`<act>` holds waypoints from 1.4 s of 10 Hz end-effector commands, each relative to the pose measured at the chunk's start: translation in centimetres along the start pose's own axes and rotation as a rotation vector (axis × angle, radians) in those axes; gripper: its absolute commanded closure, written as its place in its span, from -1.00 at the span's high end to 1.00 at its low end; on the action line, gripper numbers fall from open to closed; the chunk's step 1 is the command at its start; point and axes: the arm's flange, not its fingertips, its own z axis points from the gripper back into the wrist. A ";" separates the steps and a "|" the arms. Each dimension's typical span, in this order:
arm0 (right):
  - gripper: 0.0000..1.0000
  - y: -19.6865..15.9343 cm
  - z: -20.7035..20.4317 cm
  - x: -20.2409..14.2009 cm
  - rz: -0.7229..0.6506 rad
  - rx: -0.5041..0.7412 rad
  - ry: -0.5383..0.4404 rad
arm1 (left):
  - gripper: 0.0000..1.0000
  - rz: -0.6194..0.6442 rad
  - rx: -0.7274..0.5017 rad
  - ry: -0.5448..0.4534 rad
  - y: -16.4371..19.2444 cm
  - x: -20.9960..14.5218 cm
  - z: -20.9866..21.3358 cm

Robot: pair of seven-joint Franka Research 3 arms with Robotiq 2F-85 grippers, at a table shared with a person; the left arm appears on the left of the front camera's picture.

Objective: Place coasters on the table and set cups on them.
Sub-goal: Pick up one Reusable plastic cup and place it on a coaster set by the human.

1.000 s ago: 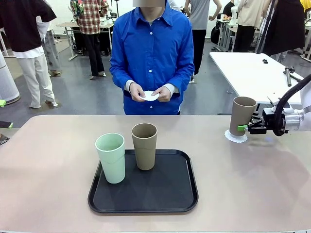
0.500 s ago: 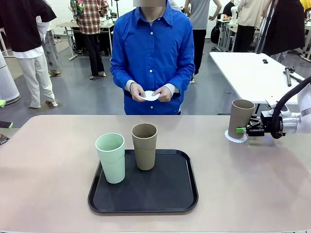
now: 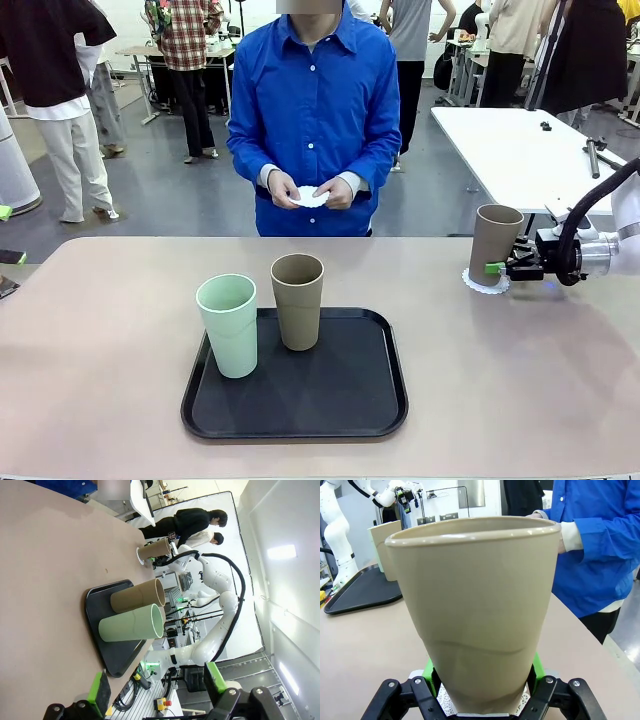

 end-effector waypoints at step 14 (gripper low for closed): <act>1.00 -0.5 0.4 -0.1 -0.043 0.010 0.025 | 1.00 -0.009 -0.008 -0.002 -0.1 -0.1 0.1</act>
